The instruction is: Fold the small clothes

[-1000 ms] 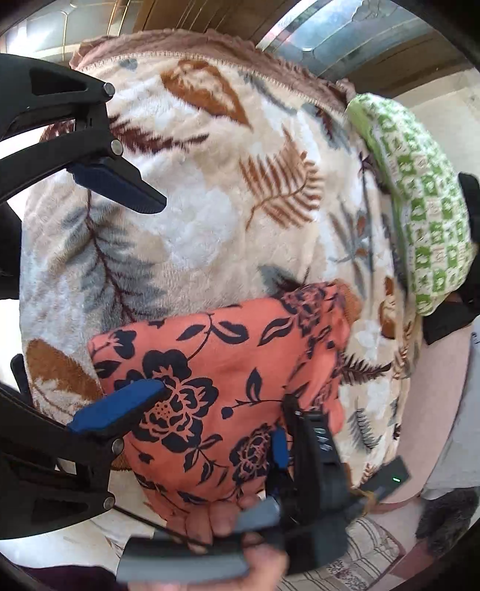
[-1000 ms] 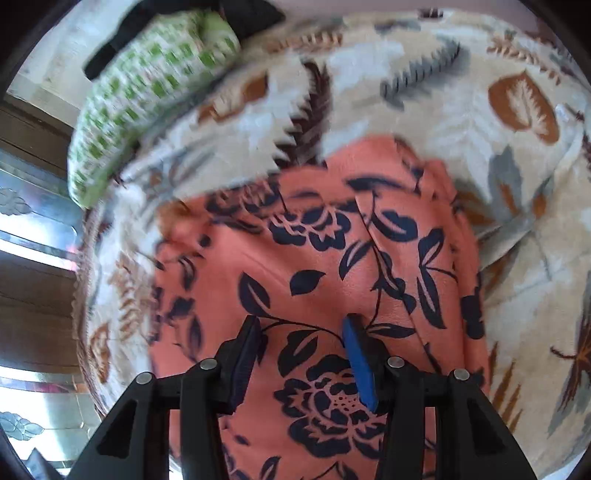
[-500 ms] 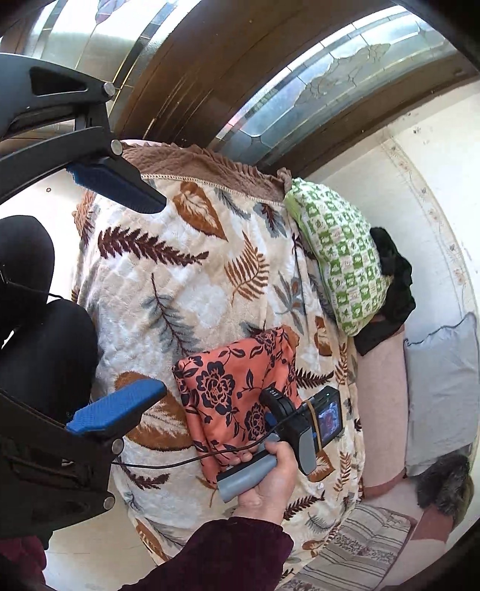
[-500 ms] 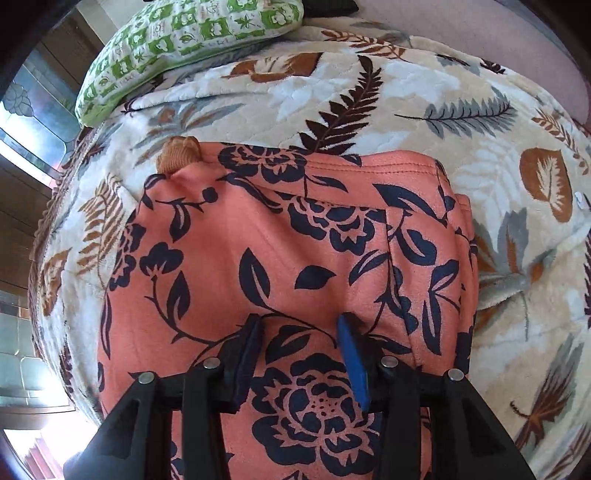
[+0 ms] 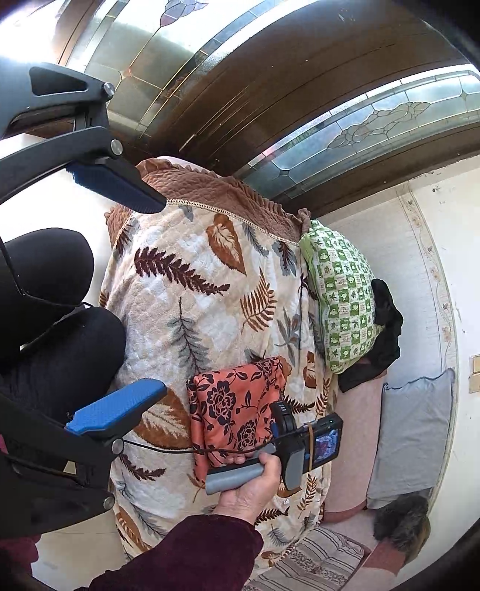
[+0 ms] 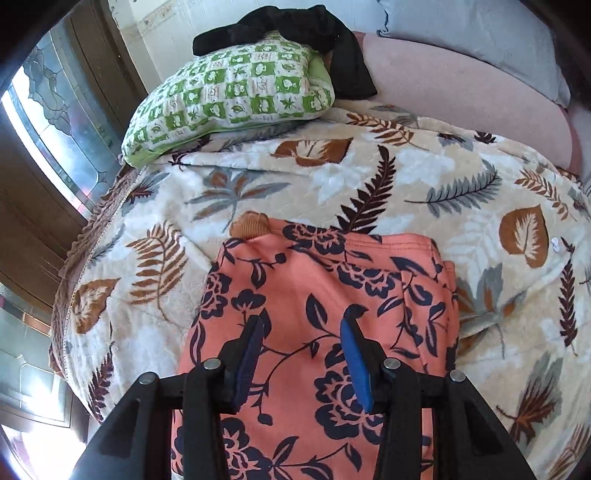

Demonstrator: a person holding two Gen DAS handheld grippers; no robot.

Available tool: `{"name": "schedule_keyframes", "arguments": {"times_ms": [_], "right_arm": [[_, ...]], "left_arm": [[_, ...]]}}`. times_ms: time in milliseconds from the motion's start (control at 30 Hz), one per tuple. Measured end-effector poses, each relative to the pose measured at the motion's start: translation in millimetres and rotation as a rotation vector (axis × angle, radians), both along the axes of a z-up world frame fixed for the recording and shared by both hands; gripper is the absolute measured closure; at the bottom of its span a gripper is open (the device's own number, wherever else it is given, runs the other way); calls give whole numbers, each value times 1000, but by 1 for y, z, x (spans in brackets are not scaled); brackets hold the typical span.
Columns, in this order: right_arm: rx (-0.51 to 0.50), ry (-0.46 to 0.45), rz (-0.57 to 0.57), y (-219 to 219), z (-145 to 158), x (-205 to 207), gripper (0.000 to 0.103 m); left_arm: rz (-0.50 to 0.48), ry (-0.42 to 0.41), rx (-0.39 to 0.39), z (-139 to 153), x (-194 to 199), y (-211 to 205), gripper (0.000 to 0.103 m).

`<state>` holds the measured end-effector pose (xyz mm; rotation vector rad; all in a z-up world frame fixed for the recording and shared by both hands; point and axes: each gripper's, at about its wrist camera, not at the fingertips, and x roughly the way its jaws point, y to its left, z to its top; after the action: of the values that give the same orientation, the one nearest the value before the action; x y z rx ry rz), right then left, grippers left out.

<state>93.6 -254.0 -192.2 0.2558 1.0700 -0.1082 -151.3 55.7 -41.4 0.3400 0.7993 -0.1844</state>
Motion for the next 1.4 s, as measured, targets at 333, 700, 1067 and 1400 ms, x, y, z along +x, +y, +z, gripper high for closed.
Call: {"name": "schedule_keyframes", "arguments": {"times_ms": [333, 700, 1067, 1400], "right_arm": [[-17, 107, -2, 9, -59, -17, 55], [29, -61, -105, -26, -6, -37, 55], [-103, 99, -72, -19, -54, -27, 51], [49, -162, -184, -71, 3, -43, 37]], "left_arm": [[87, 39, -26, -5, -4, 10, 12], [62, 64, -39, -19, 2, 9, 12], [58, 101, -36, -43, 29, 15, 12], [-40, 137, -67, -66, 72, -28, 12]]}}
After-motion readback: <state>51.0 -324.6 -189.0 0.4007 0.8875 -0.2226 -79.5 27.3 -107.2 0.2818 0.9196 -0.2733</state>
